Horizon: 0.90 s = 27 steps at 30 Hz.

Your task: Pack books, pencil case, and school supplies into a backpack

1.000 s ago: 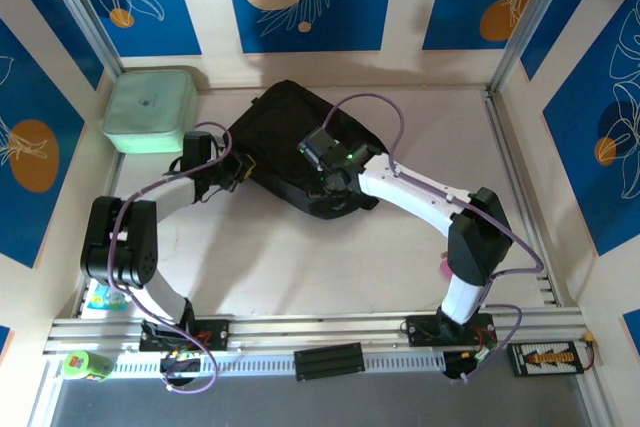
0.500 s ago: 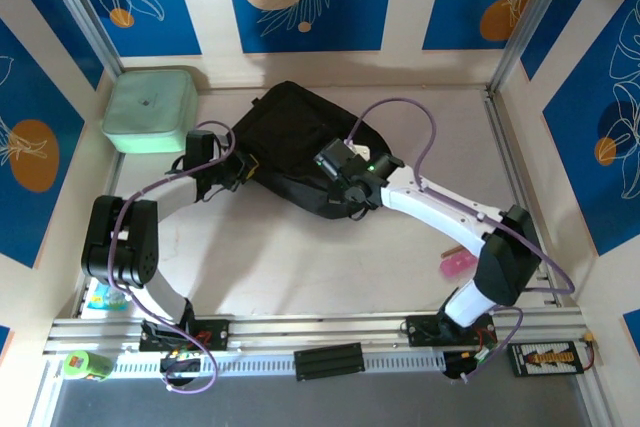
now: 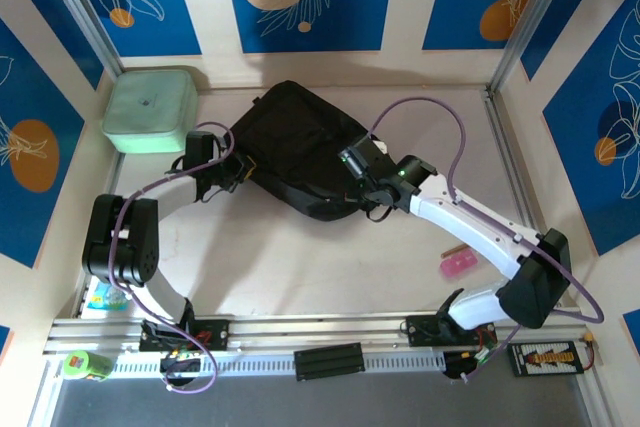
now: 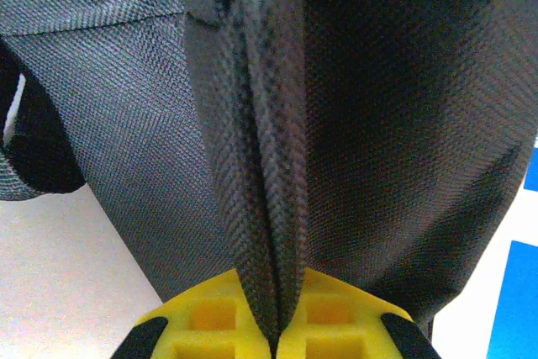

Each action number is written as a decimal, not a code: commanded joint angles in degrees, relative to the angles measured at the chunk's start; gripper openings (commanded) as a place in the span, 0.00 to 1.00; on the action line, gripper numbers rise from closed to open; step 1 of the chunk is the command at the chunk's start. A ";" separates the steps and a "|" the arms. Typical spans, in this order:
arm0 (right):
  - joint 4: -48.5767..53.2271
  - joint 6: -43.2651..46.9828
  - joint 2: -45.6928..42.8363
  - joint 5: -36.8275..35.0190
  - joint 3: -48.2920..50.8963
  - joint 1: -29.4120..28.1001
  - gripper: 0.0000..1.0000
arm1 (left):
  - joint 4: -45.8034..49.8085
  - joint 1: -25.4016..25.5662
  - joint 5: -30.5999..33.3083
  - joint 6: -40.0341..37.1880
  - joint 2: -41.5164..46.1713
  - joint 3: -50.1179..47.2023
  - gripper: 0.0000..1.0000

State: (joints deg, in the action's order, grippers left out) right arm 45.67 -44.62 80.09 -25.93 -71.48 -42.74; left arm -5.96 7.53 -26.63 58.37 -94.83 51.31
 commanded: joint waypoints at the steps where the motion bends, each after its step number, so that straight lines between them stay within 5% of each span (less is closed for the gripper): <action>1: -5.86 3.27 2.00 16.91 1.74 2.95 0.30 | -0.93 -0.77 0.53 -0.82 -0.82 1.69 0.00; 2: -5.16 1.48 2.57 17.21 2.22 3.37 0.41 | -0.65 -0.77 0.36 -0.89 -0.60 1.62 0.00; 5: -4.80 -0.77 2.90 16.98 3.77 3.84 0.56 | 0.28 -0.76 0.28 -1.65 0.30 1.44 0.00; 15: -7.58 -3.30 5.56 23.38 7.02 5.60 0.60 | 1.11 -0.81 -0.29 -1.88 0.70 1.54 0.07; 23: -21.25 -6.55 7.63 32.89 11.18 11.65 0.61 | 2.62 -0.41 -1.60 -2.90 6.38 -2.45 0.49; 27: -25.92 -6.44 8.79 36.80 12.05 12.20 0.60 | 3.39 1.55 -1.68 -1.75 12.73 -6.60 0.62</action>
State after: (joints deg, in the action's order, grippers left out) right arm 26.28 -50.09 88.12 4.93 -60.20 -30.46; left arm -3.84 7.90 -27.24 56.69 -86.43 47.05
